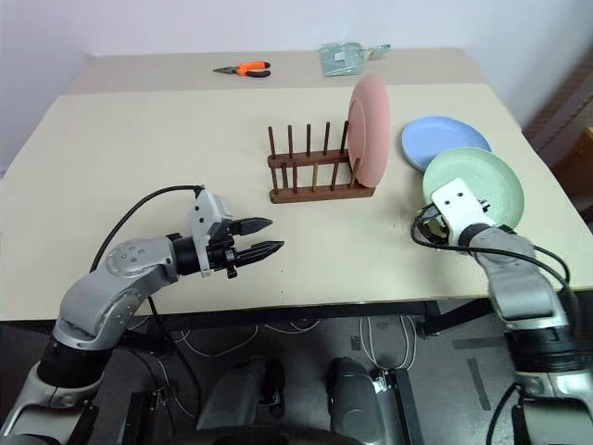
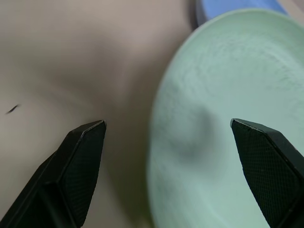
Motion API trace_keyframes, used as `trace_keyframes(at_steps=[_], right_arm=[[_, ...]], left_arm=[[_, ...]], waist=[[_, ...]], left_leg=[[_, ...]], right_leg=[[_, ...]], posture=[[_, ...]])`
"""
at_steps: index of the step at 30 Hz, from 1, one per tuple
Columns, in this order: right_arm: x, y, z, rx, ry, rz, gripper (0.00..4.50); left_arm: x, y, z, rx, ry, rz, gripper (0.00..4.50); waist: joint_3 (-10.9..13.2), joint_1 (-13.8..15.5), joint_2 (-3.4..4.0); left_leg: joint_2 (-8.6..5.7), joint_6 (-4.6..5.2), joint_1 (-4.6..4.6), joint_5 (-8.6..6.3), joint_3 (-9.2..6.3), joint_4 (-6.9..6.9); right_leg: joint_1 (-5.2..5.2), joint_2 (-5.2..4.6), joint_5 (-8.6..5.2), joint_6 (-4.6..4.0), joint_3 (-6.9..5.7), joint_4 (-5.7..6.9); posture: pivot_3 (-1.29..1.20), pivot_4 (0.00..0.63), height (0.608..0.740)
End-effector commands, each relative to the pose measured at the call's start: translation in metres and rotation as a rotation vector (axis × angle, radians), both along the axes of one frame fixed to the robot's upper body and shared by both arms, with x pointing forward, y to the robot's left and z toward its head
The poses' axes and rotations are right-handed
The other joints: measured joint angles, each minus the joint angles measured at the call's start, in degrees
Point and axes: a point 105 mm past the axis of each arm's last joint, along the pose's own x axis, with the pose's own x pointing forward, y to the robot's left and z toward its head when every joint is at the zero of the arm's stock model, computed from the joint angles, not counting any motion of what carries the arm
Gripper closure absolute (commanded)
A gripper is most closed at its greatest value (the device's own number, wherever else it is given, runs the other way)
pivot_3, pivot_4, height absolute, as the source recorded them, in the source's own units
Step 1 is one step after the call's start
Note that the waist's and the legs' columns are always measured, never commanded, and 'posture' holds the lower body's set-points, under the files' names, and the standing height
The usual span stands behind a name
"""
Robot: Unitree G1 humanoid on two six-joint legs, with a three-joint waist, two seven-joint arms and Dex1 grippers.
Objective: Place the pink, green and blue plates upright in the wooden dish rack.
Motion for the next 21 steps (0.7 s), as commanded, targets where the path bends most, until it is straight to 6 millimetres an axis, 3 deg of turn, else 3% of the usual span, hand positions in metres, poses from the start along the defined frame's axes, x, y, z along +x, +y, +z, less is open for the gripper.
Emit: trace_keyframes(at_steps=[1,5,8,13,17,21], right_arm=[[0.009,-0.010,0.008,-0.071,-0.061,-0.039,1.08],[0.011,-0.017,0.018,-0.126,-0.104,-0.060,2.94],[0.005,-0.019,0.039,-0.174,-0.149,-0.044,4.44],[-0.011,-0.007,0.102,-0.176,-0.289,0.076,4.44],[-0.022,0.000,0.189,-0.023,-0.544,0.136,4.44],[-0.051,0.074,0.255,0.510,-0.656,0.563,4.44]], left_arm=[[-0.002,-0.001,0.008,-0.009,-0.047,0.001,1.99],[-0.003,0.002,0.008,-0.005,-0.050,0.015,1.99],[-0.004,0.004,0.008,-0.006,-0.049,0.026,1.99],[-0.005,0.006,0.006,-0.006,-0.042,0.031,1.99],[-0.002,0.007,0.005,-0.007,-0.037,0.031,1.99],[0.004,0.008,0.005,-0.007,-0.040,0.031,1.99]], waist=[[0.00,0.02,0.00],[0.00,-0.05,0.00],[0.00,-0.16,0.00],[0.01,-0.08,0.01],[0.02,-0.24,0.02],[0.02,-0.44,0.04]], left_leg=[[-0.01,0.00,0.00,0.00,0.00,0.00],[-0.01,0.00,0.00,0.00,-0.01,0.00],[-0.01,-0.01,0.01,0.01,-0.01,0.00],[0.00,-0.01,0.01,0.01,-0.02,-0.01],[0.00,-0.01,0.02,0.01,-0.02,0.00],[0.05,-0.05,0.03,0.03,-0.04,-0.04]], right_leg=[[0.01,0.00,0.00,0.01,0.00,-0.01],[0.01,0.01,-0.01,0.01,-0.01,-0.01],[0.02,0.01,0.00,0.01,0.00,0.00],[0.01,0.01,-0.01,0.01,0.00,0.01],[0.01,0.01,0.00,0.01,0.00,0.01],[-0.04,0.04,0.00,-0.02,0.00,0.04]], posture=[[0.00,0.150,0.740],[0.00,0.150,0.740],[0.00,0.150,0.740],[0.00,0.150,0.740],[0.00,0.150,0.740],[0.00,0.150,0.740]])
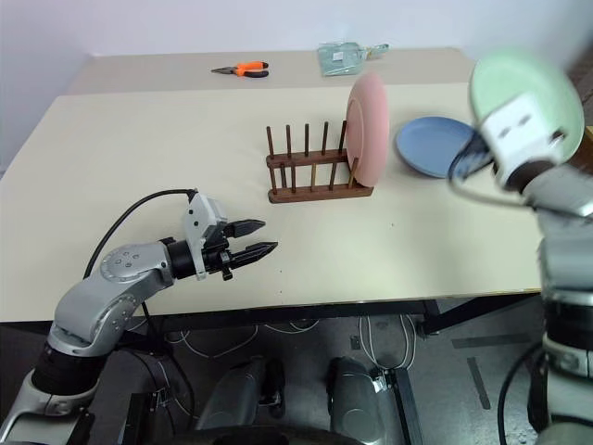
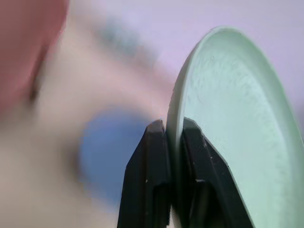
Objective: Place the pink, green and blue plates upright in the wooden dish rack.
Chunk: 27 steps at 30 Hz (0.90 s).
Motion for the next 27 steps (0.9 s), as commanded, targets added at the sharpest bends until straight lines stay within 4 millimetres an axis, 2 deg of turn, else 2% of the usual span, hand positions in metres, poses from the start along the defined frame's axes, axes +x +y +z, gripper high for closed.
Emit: trace_keyframes(at_steps=[1,2,4,6,8,11,13,17,23,26,27], right_arm=[[-0.041,0.074,0.052,0.266,-0.094,0.532,4.44],[-0.050,0.094,0.059,0.340,-0.084,0.675,4.44],[-0.060,0.124,0.064,0.428,-0.045,0.849,4.44],[-0.048,0.144,0.059,0.613,0.088,0.936,4.44],[-0.028,0.153,0.046,0.714,0.213,0.899,4.44],[0.000,0.157,0.023,0.811,0.348,0.805,4.44],[0.012,0.158,0.009,0.848,0.412,0.769,4.44],[0.027,0.151,-0.013,0.862,0.458,0.698,4.44],[0.044,0.150,-0.031,0.884,0.510,0.642,4.44],[0.050,0.149,-0.033,0.829,0.490,0.605,3.47],[0.051,0.148,-0.032,0.796,0.471,0.595,3.02]], left_arm=[[0.003,-0.001,0.010,-0.012,-0.048,-0.011,1.99],[0.005,-0.001,0.010,-0.013,-0.051,-0.010,1.99],[0.006,0.000,0.011,-0.017,-0.055,-0.003,1.99],[0.006,0.001,0.011,-0.018,-0.058,0.002,1.99],[0.005,0.002,0.010,-0.018,-0.057,0.006,1.99],[0.003,0.001,0.008,-0.019,-0.055,0.012,1.99],[0.002,0.001,0.008,-0.020,-0.056,0.016,1.99],[0.002,0.004,0.008,-0.025,-0.055,0.038,1.99],[-0.001,0.004,0.007,-0.021,-0.053,0.040,1.99],[0.000,0.004,0.008,-0.020,-0.055,0.039,1.99],[0.000,0.004,0.008,-0.019,-0.055,0.039,1.99]], waist=[[0.00,-0.08,-0.01],[-0.01,-0.03,-0.01],[-0.02,0.13,-0.03],[-0.02,0.18,-0.04],[-0.02,0.41,-0.05],[-0.04,0.55,-0.06],[-0.03,0.22,-0.06],[-0.03,0.02,-0.05],[-0.03,0.06,-0.05],[-0.03,0.06,-0.05],[-0.03,0.05,-0.05]], left_leg=[[0.03,-0.02,0.00,0.02,-0.02,-0.01],[0.05,-0.04,0.01,0.02,-0.04,-0.02],[0.05,-0.04,-0.01,0.02,-0.08,-0.02],[0.00,0.01,-0.03,0.00,-0.09,-0.01],[-0.06,0.03,-0.04,-0.01,-0.09,0.00],[-0.11,0.07,-0.09,-0.03,-0.09,0.00],[-0.12,0.08,-0.10,-0.03,-0.06,-0.01],[-0.09,0.08,-0.10,-0.02,-0.01,-0.03],[-0.09,0.09,-0.10,-0.02,0.04,-0.03],[-0.09,0.09,-0.10,-0.02,0.05,-0.03],[-0.09,0.09,-0.10,-0.02,0.05,-0.03]], right_leg=[[0.00,0.03,-0.01,-0.03,-0.01,0.01],[0.01,0.03,-0.01,-0.05,-0.02,0.02],[0.02,0.00,-0.02,-0.08,-0.07,0.03],[0.03,-0.08,-0.02,-0.08,-0.10,0.02],[0.03,-0.13,0.00,-0.08,-0.10,0.02],[0.02,-0.15,0.00,-0.08,-0.12,-0.01],[0.00,-0.12,0.00,-0.07,-0.11,0.00],[-0.03,-0.05,0.00,-0.06,-0.11,0.03],[-0.07,-0.03,-0.01,-0.06,-0.07,0.06],[-0.08,-0.02,-0.01,-0.06,-0.06,0.06],[-0.08,-0.02,-0.01,-0.06,-0.06,0.06]], posture=[[0.00,0.150,0.740],[0.00,0.150,0.740],[0.00,0.150,0.740],[0.00,0.150,0.740],[0.00,0.150,0.740],[0.00,0.150,0.740],[0.00,0.150,0.740],[0.00,0.150,0.740],[0.00,0.150,0.740],[0.00,0.150,0.740],[0.00,0.150,0.740]])
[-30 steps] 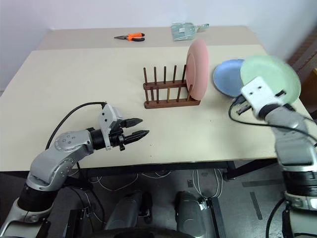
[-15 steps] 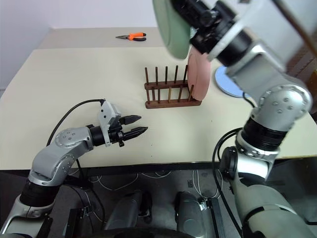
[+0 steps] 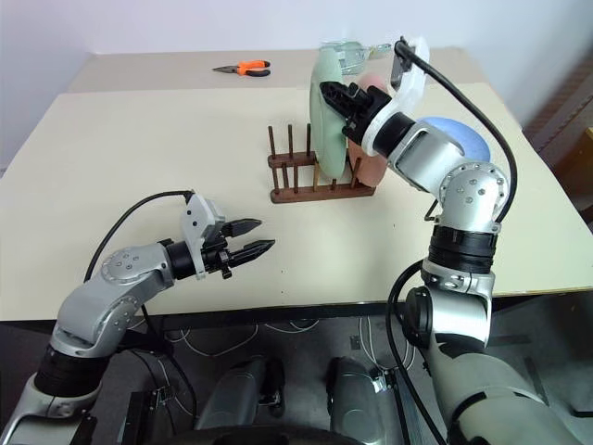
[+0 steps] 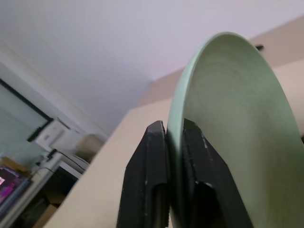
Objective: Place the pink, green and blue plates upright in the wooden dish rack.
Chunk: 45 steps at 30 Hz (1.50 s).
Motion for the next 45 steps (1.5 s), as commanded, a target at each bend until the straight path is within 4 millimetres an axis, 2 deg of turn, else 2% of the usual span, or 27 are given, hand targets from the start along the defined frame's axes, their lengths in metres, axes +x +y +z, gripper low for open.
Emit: trace_keyframes(at_steps=[1,3,5,8,11,12,14,15,16,19,24,29,32,35,40,42,43,45], right_arm=[[-0.001,-0.001,0.022,-0.062,-0.131,-0.030,2.51],[-0.006,-0.004,0.029,-0.244,-0.296,-0.088,1.54],[-0.015,-0.011,0.041,-0.405,-0.468,-0.138,1.54],[-0.041,-0.034,0.068,-0.475,-0.671,-0.178,1.54],[-0.055,-0.086,0.090,-0.411,-0.683,-0.273,1.54],[-0.055,-0.100,0.089,-0.426,-0.667,-0.313,1.27],[-0.048,-0.131,0.069,-0.591,-0.593,-0.405,0.66],[-0.043,-0.139,0.052,-0.679,-0.541,-0.410,0.16],[-0.040,-0.144,0.037,-0.746,-0.501,-0.400,0.07],[-0.023,-0.150,-0.013,-0.985,-0.411,-0.355,0.07],[0.010,-0.166,-0.086,-1.255,-0.286,-0.311,0.07],[0.037,-0.177,-0.120,-1.334,-0.202,-0.341,0.07],[0.045,-0.185,-0.134,-1.411,-0.145,-0.371,0.07],[0.049,-0.192,-0.134,-1.421,-0.116,-0.430,0.86],[0.049,-0.196,-0.131,-1.414,-0.120,-0.455,3.37],[0.050,-0.196,-0.123,-1.375,-0.151,-0.479,4.37],[0.050,-0.196,-0.116,-1.356,-0.180,-0.507,4.44],[0.050,-0.201,-0.087,-1.340,-0.287,-0.599,4.44]], left_arm=[[-0.001,0.000,0.013,-0.011,-0.051,-0.007,1.99],[-0.001,0.000,0.013,-0.009,-0.050,-0.006,1.99],[-0.001,0.001,0.013,-0.009,-0.051,-0.005,1.99],[-0.002,0.003,0.013,-0.007,-0.052,0.006,1.99],[-0.004,0.005,0.012,-0.005,-0.049,0.009,1.99],[-0.004,0.005,0.011,-0.004,-0.048,0.009,1.99],[-0.003,0.005,0.010,-0.003,-0.044,0.005,1.99],[-0.003,0.004,0.010,-0.003,-0.043,-0.002,1.99],[-0.002,0.003,0.010,-0.003,-0.043,-0.007,1.99],[0.001,-0.001,0.011,-0.001,-0.052,-0.025,1.99],[0.006,-0.002,0.012,-0.001,-0.060,-0.028,1.99],[0.005,-0.002,0.012,0.001,-0.060,-0.029,1.99],[0.003,-0.003,0.011,0.008,-0.061,-0.028,1.99],[0.003,-0.001,0.011,0.007,-0.061,-0.013,1.99],[-0.001,0.002,0.009,0.011,-0.058,0.000,1.99],[-0.001,0.003,0.009,0.011,-0.057,0.005,1.99],[-0.002,0.003,0.009,0.011,-0.057,0.005,1.99],[-0.001,0.004,0.009,0.014,-0.058,0.010,1.99]], waist=[[0.00,-0.01,0.00],[0.01,0.04,0.01],[0.01,0.18,0.01],[0.02,0.23,0.00],[0.02,0.32,-0.02],[0.02,0.38,-0.03],[-0.01,0.66,-0.08],[-0.04,0.68,-0.12],[-0.05,0.71,-0.12],[-0.04,-0.11,-0.08],[-0.01,-0.19,-0.02],[0.02,-0.08,-0.02],[0.02,-0.02,-0.02],[0.02,0.04,-0.02],[0.02,-0.26,-0.02],[0.02,-0.29,-0.01],[0.02,-0.29,-0.01],[0.03,-0.29,0.01]], left_leg=[[0.00,0.00,0.00,0.00,0.00,0.00],[0.00,0.00,-0.01,0.00,0.01,0.00],[-0.01,0.00,-0.03,0.00,0.02,0.00],[-0.02,0.02,-0.05,-0.02,0.02,0.00],[-0.01,0.02,-0.04,-0.02,0.01,0.00],[-0.01,0.02,-0.04,-0.02,0.01,0.00],[-0.01,0.02,0.01,-0.02,-0.01,0.00],[0.00,0.03,0.03,-0.03,-0.02,0.00],[0.00,0.04,0.07,-0.04,-0.02,0.00],[0.02,0.03,0.12,-0.03,0.01,0.00],[0.04,-0.03,0.13,0.02,0.08,0.01],[0.04,-0.04,0.10,0.04,0.10,0.03],[0.03,-0.06,0.10,0.05,0.10,0.03],[0.04,-0.07,0.11,0.05,0.06,0.03],[0.04,-0.11,0.14,0.08,0.02,0.03],[0.05,-0.15,0.17,0.10,0.01,0.03],[0.05,-0.16,0.19,0.10,0.01,0.03],[0.05,-0.17,0.20,0.10,0.00,0.03]], right_leg=[[-0.01,0.00,0.00,0.00,0.00,0.00],[-0.02,0.01,0.00,0.01,0.01,0.00],[-0.05,0.00,-0.01,0.02,0.02,0.00],[-0.07,-0.01,-0.03,0.05,0.02,-0.02],[-0.04,-0.04,-0.03,0.05,0.02,-0.03],[-0.02,-0.05,-0.03,0.05,0.01,-0.03],[0.06,-0.07,-0.03,0.05,-0.01,-0.09],[0.08,-0.07,-0.03,0.05,-0.02,-0.12],[0.12,-0.06,-0.03,0.04,-0.02,-0.14],[0.13,-0.07,-0.03,0.04,0.02,-0.09],[0.05,-0.01,-0.02,0.03,0.11,0.00],[0.05,0.00,-0.03,0.04,0.10,-0.04],[0.07,0.04,-0.03,0.04,0.09,-0.05],[0.14,0.02,-0.03,0.04,0.06,-0.08],[0.18,0.01,-0.03,0.04,0.05,-0.09],[0.21,0.03,-0.03,0.04,0.05,-0.08],[0.21,0.03,-0.03,0.04,0.06,-0.07],[0.23,0.04,-0.03,0.04,0.05,-0.07]], posture=[[0.00,0.150,0.740],[0.00,0.150,0.740],[0.00,0.150,0.740],[0.00,0.150,0.740],[0.00,0.150,0.740],[0.00,0.150,0.740],[0.00,0.150,0.740],[0.00,0.150,0.740],[0.00,0.150,0.740],[0.00,0.150,0.740],[0.00,0.150,0.740],[0.00,0.150,0.740],[0.00,0.150,0.740],[0.00,0.150,0.740],[0.00,0.150,0.740],[0.00,0.150,0.740],[0.00,0.150,0.740],[0.00,0.150,0.740]])
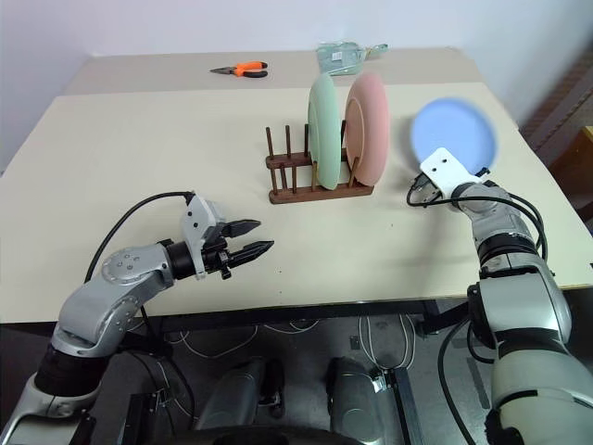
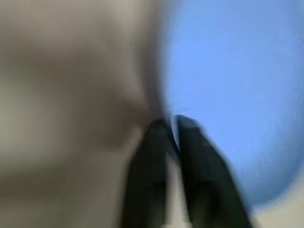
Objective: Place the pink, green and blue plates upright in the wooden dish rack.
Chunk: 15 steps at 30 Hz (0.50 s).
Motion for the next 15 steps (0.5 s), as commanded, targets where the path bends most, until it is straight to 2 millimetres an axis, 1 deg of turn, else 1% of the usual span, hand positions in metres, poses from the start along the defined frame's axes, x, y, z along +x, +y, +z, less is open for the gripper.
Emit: trace_keyframes(at_steps=[1,2,3,4,5,7,9,10,11,12,13,15], right_arm=[[0.003,-0.006,0.063,-0.017,-0.255,0.007,4.44],[0.001,-0.006,0.076,-0.033,-0.310,0.020,4.44],[-0.004,0.002,0.103,-0.002,-0.401,0.081,4.44],[-0.012,0.010,0.125,0.020,-0.470,0.140,4.44],[-0.023,0.021,0.148,0.050,-0.534,0.207,4.44],[-0.047,0.041,0.188,0.188,-0.626,0.314,4.44],[-0.067,0.055,0.210,0.299,-0.658,0.386,4.44],[-0.083,0.074,0.226,0.424,-0.656,0.495,4.44],[-0.103,0.099,0.240,0.541,-0.641,0.645,4.44],[-0.120,0.117,0.247,0.611,-0.611,0.757,4.44],[-0.142,0.142,0.258,0.762,-0.563,0.928,4.44],[-0.170,0.173,0.268,0.950,-0.457,1.139,4.44]], left_arm=[[-0.002,0.003,0.011,-0.004,-0.044,0.007,1.99],[-0.002,0.004,0.011,-0.003,-0.045,0.008,1.99],[-0.002,0.005,0.012,0.000,-0.044,0.008,1.99],[-0.002,0.005,0.012,0.003,-0.043,0.007,1.99],[-0.002,0.006,0.011,0.007,-0.041,0.004,1.99],[-0.001,0.007,0.011,0.013,-0.037,0.000,1.99],[0.000,0.007,0.010,0.016,-0.035,-0.002,1.99],[0.001,0.007,0.010,0.016,-0.034,-0.006,1.99],[0.002,0.007,0.010,0.015,-0.033,-0.009,1.99],[0.002,0.006,0.010,0.014,-0.033,-0.011,1.99],[0.003,0.007,0.010,0.014,-0.031,-0.013,1.99],[0.004,0.007,0.010,0.009,-0.019,-0.020,1.99]], waist=[[0.02,0.00,0.04],[0.04,0.01,0.06],[0.06,0.16,0.10],[0.10,0.26,0.16],[0.13,0.34,0.22],[0.14,0.37,0.25],[0.14,0.29,0.25],[0.14,0.36,0.25],[0.14,0.38,0.26],[0.13,0.41,0.25],[0.13,0.36,0.25],[0.13,0.15,0.25]], left_leg=[[0.00,0.00,0.00,0.00,0.01,0.00],[-0.01,0.00,0.00,0.00,0.01,0.00],[-0.01,0.00,0.00,0.00,0.01,0.00],[0.00,0.00,-0.03,0.00,-0.02,-0.02],[-0.01,0.00,-0.05,0.00,-0.03,-0.02],[0.00,0.00,-0.06,0.00,-0.06,-0.02],[0.04,-0.03,-0.05,0.01,-0.08,-0.02],[0.05,-0.03,-0.02,0.01,-0.09,-0.01],[0.05,-0.03,0.00,0.01,-0.10,-0.01],[0.05,-0.03,-0.01,0.01,-0.11,-0.02],[0.05,-0.03,-0.01,0.01,-0.16,-0.02],[0.06,-0.02,0.00,-0.01,-0.18,-0.02]], right_leg=[[-0.01,-0.01,0.00,0.00,0.01,0.00],[-0.02,-0.01,0.00,0.00,0.01,0.00],[-0.02,-0.01,0.00,0.00,0.01,0.00],[-0.03,-0.01,0.00,0.00,-0.01,-0.01],[-0.05,-0.03,-0.01,0.00,0.00,-0.01],[-0.07,-0.02,-0.01,0.00,0.00,-0.01],[-0.05,0.00,0.00,0.00,-0.01,0.01],[-0.03,0.00,0.00,-0.01,-0.01,0.02],[-0.01,-0.01,0.00,-0.01,-0.03,0.03],[-0.02,-0.03,0.00,-0.01,-0.03,0.03],[-0.02,-0.04,0.00,-0.02,-0.04,0.03],[-0.03,-0.06,0.02,-0.05,-0.04,0.02]], posture=[[0.00,0.150,0.740],[0.00,0.150,0.740],[0.00,0.150,0.740],[0.00,0.150,0.740],[0.00,0.150,0.740],[0.00,0.150,0.740],[0.00,0.150,0.740],[0.00,0.150,0.740],[0.00,0.150,0.740],[0.00,0.150,0.740],[0.00,0.150,0.740],[0.00,0.150,0.740]])
